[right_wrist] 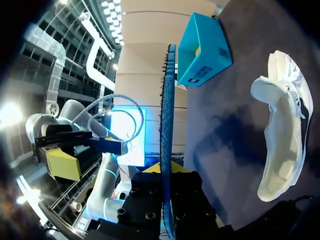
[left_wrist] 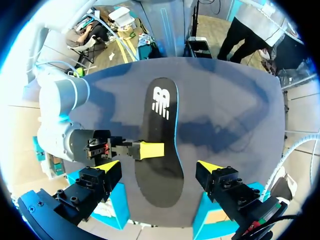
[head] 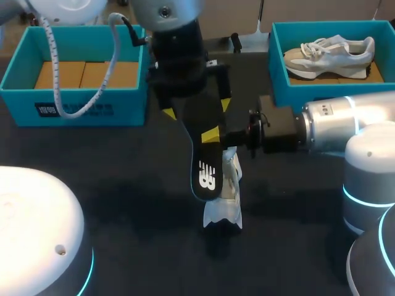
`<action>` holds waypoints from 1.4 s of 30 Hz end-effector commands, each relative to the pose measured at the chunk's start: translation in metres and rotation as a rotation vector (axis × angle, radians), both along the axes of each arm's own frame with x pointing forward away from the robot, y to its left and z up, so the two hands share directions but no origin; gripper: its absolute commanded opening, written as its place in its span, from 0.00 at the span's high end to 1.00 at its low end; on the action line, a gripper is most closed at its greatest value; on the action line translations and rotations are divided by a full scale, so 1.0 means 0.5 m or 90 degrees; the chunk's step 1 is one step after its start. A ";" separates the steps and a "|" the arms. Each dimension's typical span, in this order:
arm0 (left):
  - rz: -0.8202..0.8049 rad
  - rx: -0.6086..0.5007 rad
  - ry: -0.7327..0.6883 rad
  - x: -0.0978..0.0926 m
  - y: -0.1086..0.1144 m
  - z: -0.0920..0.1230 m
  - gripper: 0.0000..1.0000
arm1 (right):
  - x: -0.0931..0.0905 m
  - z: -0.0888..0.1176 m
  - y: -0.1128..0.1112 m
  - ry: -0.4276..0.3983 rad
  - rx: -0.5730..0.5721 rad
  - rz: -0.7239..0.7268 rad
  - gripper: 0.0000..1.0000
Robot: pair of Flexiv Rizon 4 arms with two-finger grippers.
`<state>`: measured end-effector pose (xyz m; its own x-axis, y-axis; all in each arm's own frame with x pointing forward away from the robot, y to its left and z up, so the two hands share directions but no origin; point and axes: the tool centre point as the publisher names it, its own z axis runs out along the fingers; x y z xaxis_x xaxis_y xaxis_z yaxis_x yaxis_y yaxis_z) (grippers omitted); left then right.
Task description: Take the shoe out of the shoebox, open the shoe tongue, remove and reinsert the insole, then place the shoe into the shoebox
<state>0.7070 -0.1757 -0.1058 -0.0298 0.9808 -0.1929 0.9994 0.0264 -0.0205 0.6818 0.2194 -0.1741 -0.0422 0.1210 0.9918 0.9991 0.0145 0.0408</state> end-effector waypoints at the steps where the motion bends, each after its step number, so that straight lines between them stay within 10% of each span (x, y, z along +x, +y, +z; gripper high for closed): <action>1: 0.001 0.003 -0.003 0.000 0.006 0.000 0.00 | 0.006 -0.002 0.008 -0.001 0.000 0.006 1.00; 34: 0.016 0.022 -0.004 0.009 -0.005 -0.014 0.00 | 0.004 0.004 0.013 -0.015 -0.001 0.013 1.00; 42: 0.035 -0.070 -0.033 0.024 0.013 0.004 0.00 | 0.007 0.004 0.016 -0.010 -0.001 0.019 1.00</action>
<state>0.7212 -0.1838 -0.1040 -0.0761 0.9762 -0.2032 0.9969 0.0784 0.0033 0.6832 0.2241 -0.1713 -0.0633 0.1192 0.9909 0.9974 0.0408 0.0588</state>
